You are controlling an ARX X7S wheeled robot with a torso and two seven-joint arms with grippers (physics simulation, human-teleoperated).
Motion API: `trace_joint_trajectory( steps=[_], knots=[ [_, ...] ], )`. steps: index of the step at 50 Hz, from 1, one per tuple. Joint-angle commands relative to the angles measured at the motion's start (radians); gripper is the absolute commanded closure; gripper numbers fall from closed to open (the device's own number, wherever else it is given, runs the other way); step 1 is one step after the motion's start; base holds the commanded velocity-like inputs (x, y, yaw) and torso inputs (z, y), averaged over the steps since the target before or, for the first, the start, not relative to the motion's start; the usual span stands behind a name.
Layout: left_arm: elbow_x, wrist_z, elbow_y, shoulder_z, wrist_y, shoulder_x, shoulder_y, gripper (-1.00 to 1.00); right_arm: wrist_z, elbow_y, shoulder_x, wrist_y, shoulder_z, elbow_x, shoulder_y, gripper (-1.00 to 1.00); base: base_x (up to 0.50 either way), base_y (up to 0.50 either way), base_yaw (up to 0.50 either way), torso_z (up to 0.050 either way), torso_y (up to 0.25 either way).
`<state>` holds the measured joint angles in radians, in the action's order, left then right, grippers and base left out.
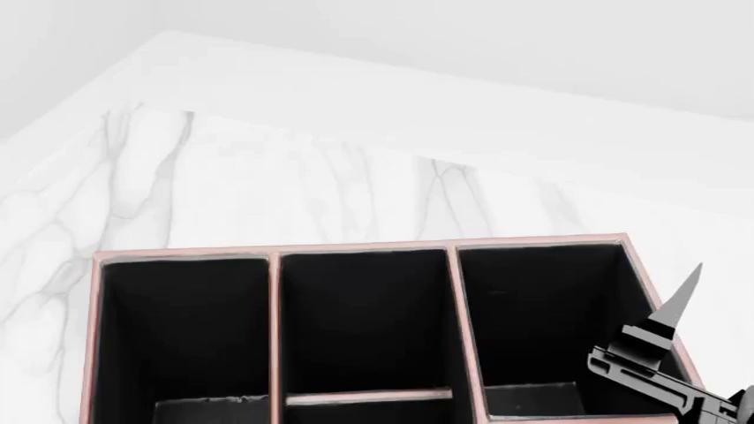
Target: Pick up the book and place it in the front compartment of the caddy.
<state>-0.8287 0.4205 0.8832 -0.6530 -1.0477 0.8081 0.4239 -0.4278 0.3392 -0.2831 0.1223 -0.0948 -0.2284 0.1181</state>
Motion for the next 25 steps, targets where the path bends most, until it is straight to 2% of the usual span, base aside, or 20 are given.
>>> trace_joint_trajectory(
  steps=[1, 25],
  knots=[
    [0.027, 0.040, -0.027, -0.054, 0.006, -0.028, 0.028, -1.00, -0.002, 0.000, -0.004, -0.001, 0.004, -0.002, 0.000, -1.00, 0.00, 0.00, 0.00, 0.000, 0.000],
    [0.120, 0.107, -0.073, -0.181, 0.021, -0.051, 0.074, -1.00, -0.007, 0.000, -0.013, -0.003, 0.007, -0.011, 0.000, -1.00, 0.00, 0.00, 0.00, 0.000, 0.000]
  ],
)
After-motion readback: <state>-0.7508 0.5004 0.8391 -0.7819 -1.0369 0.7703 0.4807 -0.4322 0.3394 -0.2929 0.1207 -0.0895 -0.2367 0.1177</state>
